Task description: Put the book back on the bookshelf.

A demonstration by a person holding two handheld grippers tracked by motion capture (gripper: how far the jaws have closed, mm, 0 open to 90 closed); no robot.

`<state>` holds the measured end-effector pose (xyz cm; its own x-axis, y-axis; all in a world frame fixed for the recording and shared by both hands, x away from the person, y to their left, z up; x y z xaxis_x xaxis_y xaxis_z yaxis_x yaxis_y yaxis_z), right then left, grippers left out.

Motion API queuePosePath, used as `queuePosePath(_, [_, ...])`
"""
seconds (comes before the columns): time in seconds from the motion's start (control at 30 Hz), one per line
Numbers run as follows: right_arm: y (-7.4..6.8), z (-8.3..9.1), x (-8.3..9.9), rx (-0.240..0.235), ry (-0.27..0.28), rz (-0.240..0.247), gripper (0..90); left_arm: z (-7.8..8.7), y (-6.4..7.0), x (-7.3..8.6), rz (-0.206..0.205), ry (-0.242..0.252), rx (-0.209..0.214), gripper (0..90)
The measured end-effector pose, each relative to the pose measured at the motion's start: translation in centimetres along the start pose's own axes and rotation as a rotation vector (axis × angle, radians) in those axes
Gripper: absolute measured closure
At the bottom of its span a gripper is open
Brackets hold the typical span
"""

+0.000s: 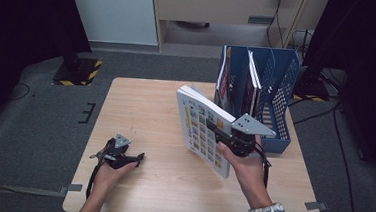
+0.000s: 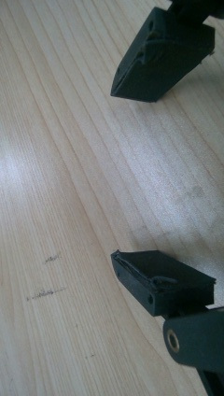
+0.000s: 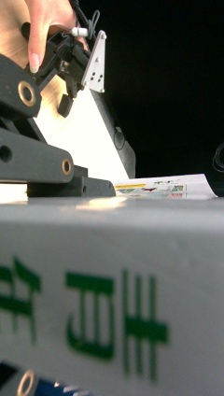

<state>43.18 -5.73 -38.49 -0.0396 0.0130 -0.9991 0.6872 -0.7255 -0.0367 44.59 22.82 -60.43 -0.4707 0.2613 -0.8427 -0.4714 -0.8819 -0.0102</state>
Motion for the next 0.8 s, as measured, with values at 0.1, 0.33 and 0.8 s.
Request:
queuePosePath(0.1, [0.3,0.7,0.0,0.005,-0.001,-0.001,73.9,0.0,0.0,0.0,0.0,0.0,0.0,15.8])
queuePosePath(0.33, [1.1,2.2,-0.2,0.022,0.008,-0.002,73.9,0.0,0.0,0.0,0.0,0.0,0.0,15.6])
queuePosePath(0.8, [2.8,4.2,-0.1,0.062,0.006,-0.013,73.9,0.0,0.0,0.0,0.0,0.0,0.0,15.6])
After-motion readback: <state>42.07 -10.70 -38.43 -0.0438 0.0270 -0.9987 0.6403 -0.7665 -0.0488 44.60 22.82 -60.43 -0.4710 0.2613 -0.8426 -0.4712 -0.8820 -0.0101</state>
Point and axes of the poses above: each handheld gripper's, and its own axes: z roughly backward along the jaws, x roughly out of its underside, y roughly to its right, the point moved 10 cm from there along -z, roughly forward along the jaws, and after that the axes turned 11 degrees about y, right-handed, at the moved point
